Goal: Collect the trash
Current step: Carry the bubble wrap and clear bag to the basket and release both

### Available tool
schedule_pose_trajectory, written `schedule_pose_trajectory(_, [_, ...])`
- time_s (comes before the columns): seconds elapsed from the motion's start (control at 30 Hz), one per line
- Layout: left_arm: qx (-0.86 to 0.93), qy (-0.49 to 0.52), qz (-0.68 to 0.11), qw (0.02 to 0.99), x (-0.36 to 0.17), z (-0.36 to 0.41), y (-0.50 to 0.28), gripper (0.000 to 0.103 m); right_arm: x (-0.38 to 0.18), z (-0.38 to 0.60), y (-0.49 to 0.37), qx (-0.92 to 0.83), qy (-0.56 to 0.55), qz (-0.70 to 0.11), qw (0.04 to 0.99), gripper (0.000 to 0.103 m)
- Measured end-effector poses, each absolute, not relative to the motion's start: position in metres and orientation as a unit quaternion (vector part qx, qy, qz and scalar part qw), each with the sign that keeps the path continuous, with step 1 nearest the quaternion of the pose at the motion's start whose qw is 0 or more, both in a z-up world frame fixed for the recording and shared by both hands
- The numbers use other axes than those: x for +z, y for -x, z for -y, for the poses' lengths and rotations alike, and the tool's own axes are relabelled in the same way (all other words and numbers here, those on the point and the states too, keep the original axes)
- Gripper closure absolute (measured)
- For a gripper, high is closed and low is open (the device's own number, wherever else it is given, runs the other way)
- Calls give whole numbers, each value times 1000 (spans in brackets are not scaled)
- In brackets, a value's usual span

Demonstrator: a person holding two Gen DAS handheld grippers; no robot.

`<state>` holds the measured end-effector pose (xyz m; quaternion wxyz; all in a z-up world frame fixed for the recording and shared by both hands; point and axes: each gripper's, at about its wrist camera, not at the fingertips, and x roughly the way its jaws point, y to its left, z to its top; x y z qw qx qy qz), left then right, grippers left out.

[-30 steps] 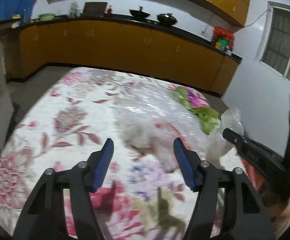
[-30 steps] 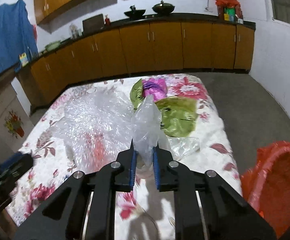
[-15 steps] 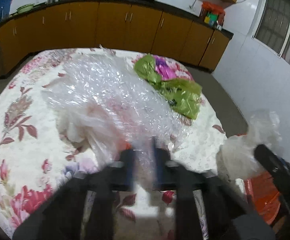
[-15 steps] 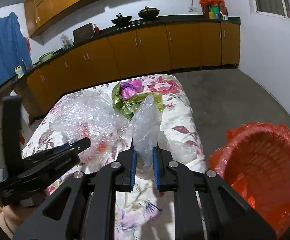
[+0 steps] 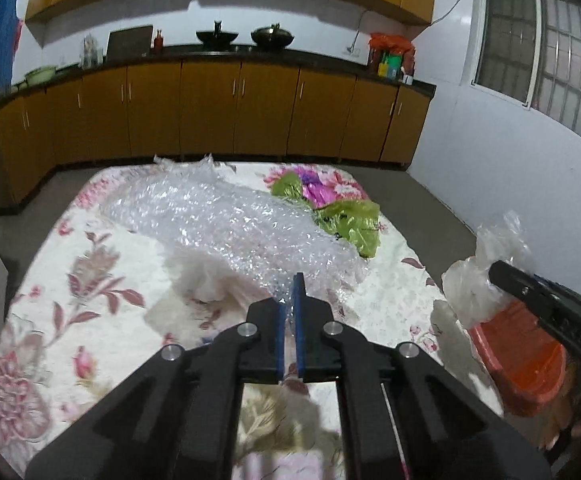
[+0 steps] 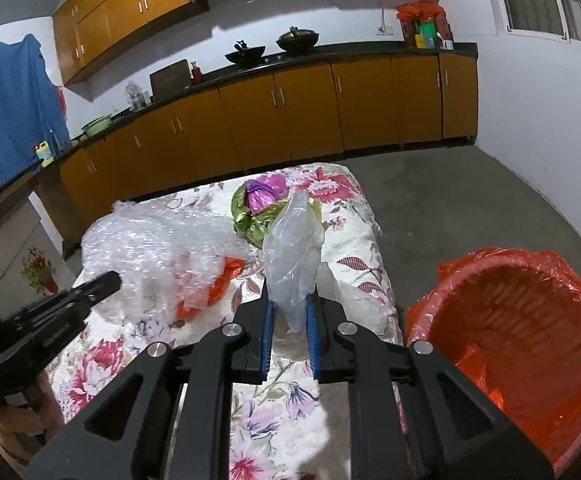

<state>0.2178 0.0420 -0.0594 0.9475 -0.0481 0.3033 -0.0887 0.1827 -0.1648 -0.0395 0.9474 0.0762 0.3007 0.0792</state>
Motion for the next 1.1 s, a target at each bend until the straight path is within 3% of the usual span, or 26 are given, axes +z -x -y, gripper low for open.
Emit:
schedule_pose_trajectory(0.47, [-151, 29, -265, 952, -25, -11, -175, 98, -20, 185, -149, 55, -74, -282, 955, 88])
schedule_pose_trajectory(1.1, [-303, -7, -257, 917, -22, 120, -156, 98, -12, 297, -92, -70, -134, -261, 953, 88])
